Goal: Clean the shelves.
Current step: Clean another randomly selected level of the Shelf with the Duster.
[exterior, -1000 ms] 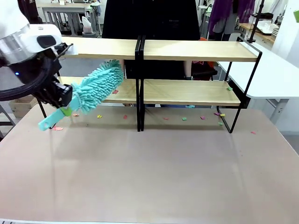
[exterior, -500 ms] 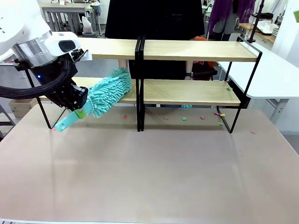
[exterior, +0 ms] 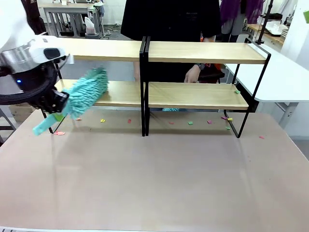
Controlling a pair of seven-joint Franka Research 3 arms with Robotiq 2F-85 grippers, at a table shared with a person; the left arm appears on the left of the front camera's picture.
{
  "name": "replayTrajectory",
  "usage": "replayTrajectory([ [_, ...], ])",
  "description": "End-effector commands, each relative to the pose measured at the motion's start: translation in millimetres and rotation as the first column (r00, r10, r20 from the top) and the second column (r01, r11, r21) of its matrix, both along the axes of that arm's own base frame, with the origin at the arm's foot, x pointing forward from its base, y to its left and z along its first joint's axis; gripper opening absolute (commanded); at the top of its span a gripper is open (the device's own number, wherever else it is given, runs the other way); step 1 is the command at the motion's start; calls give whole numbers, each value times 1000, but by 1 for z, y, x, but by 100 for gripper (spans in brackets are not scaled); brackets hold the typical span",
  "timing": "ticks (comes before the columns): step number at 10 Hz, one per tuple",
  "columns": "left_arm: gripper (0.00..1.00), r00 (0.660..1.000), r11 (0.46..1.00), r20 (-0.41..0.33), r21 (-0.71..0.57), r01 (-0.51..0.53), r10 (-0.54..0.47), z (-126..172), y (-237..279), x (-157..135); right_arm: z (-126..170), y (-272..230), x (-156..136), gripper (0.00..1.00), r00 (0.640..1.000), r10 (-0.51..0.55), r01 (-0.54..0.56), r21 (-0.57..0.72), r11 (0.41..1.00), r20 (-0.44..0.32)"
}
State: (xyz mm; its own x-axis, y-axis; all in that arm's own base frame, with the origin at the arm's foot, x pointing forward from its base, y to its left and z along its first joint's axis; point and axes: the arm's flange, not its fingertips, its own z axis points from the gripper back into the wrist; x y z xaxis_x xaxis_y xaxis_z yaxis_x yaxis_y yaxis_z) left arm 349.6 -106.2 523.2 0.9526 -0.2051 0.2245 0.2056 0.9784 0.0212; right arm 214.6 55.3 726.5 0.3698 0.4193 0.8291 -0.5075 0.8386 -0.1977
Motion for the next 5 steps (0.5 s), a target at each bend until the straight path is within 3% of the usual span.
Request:
replayTrajectory([
  [1,12,996,995,30,48,-86,85,-5,21,-7,-1,-1,0,100,1000,10,-10,7,1000,-3],
  [5,12,968,967,83,83,-242,236,8,84,-6,-1,-1,0,100,1000,10,-10,7,1000,-3],
])
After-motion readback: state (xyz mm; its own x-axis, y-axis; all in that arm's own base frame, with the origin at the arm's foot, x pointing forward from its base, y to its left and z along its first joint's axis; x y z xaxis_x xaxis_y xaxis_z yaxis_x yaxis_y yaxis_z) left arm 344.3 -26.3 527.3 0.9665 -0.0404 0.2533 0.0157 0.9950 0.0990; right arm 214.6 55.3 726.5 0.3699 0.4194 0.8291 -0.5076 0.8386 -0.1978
